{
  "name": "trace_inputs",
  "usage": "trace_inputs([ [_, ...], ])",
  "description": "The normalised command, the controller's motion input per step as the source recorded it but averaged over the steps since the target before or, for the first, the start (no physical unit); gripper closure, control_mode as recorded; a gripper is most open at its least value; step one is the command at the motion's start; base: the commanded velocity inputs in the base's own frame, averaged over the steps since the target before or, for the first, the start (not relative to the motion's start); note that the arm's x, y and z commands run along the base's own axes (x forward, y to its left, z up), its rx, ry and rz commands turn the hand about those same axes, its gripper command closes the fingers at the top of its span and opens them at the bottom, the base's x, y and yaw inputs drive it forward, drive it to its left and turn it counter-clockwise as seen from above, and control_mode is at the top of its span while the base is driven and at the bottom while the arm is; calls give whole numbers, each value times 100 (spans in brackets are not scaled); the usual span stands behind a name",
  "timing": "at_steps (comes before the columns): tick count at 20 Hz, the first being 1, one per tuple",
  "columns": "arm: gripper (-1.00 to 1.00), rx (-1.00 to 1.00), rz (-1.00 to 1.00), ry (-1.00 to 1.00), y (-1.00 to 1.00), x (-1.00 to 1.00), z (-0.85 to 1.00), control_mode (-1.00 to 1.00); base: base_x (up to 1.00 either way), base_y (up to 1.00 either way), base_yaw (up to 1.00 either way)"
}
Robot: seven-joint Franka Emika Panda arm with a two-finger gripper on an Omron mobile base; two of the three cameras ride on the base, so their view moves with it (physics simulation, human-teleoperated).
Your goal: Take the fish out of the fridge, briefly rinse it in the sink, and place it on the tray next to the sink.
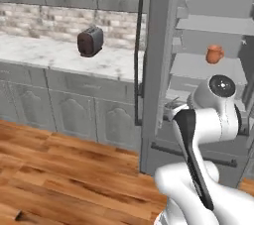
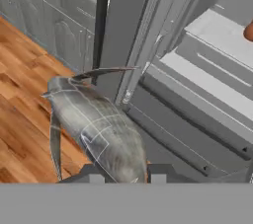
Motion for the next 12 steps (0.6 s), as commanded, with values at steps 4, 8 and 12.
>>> trace_inputs([
  [4,100,0,0,0,0,0,0,100,-39,0,80],
  [8,100,0,0,0,0,0,0,100,-31,0,83],
  [12,100,0,0,0,0,0,0,100,-14,0,87],
])
